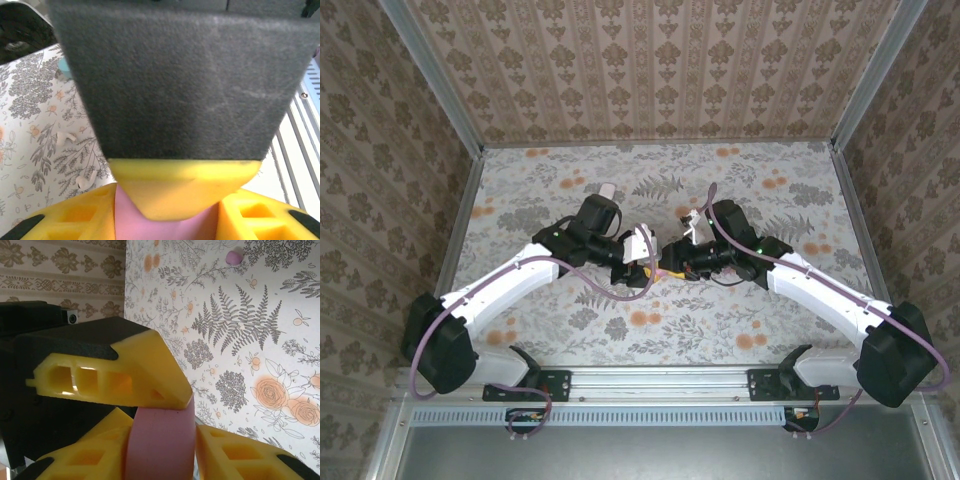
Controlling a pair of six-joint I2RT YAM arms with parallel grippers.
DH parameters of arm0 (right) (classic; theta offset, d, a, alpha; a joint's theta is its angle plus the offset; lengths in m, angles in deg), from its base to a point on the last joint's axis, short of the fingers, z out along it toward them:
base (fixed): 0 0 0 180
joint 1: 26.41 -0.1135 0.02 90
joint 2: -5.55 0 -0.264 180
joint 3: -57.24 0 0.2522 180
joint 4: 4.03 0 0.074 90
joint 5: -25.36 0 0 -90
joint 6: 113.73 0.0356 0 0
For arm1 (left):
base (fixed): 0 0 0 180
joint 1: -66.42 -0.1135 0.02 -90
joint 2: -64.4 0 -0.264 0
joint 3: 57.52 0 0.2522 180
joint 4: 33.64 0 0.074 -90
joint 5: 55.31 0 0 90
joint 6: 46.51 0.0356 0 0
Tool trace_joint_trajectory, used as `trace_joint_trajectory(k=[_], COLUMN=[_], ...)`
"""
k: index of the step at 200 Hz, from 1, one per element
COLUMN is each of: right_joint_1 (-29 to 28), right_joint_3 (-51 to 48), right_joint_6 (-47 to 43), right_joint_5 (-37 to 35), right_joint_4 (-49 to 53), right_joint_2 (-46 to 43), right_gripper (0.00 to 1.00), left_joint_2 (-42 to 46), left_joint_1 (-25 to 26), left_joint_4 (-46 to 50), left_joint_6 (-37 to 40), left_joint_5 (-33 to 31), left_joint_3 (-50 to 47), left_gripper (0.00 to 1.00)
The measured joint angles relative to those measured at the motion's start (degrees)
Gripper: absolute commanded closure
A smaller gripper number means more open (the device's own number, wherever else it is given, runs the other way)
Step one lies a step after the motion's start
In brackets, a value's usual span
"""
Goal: Insert the wireless bluetooth earbuds into the charging case
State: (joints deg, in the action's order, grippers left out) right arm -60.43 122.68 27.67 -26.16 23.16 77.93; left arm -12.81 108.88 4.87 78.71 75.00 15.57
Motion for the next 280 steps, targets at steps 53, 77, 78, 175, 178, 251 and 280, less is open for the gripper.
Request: trace_joint_trajectory(k=[53,77,78,175,178,251,280], right_joint_1=[0.0,0.0,0.0,12.55,12.9,15.04,15.04], right_joint_3=[0.02,0.02,0.02,-2.34,-2.34,1.68,2.93], right_joint_6=[0.07,0.04,0.04,10.51,11.13,24.26,28.06], right_joint_5=[0.0,-0.17,-0.17,8.81,9.25,15.76,16.31], right_joint_4=[-0.02,-0.02,-0.02,-18.27,-19.19,-35.89,-39.74], right_joint_2=[0.0,0.0,0.0,-0.96,-0.96,3.28,4.24], right_gripper=[0.72,0.73,0.74,0.73,0.73,0.72,0.72], left_joint_2=[0.0,0.0,0.0,13.68,13.29,2.93,0.55], left_joint_1=[0.0,0.22,0.22,-12.85,-13.25,-13.4,-13.14], left_joint_4=[0.22,0.31,0.33,-25.0,-26.62,-51.82,-58.12], left_joint_6=[0.04,0.81,0.83,-15.04,-16.33,-32.15,-34.99], left_joint_5=[-1.11,-1.55,-1.6,1.33,1.75,8.83,10.29], left_joint_3=[0.09,0.15,0.15,-14.19,-14.4,-13.92,-13.05], left_gripper=[0.51,0.3,0.3,0.16,0.16,0.21,0.27])
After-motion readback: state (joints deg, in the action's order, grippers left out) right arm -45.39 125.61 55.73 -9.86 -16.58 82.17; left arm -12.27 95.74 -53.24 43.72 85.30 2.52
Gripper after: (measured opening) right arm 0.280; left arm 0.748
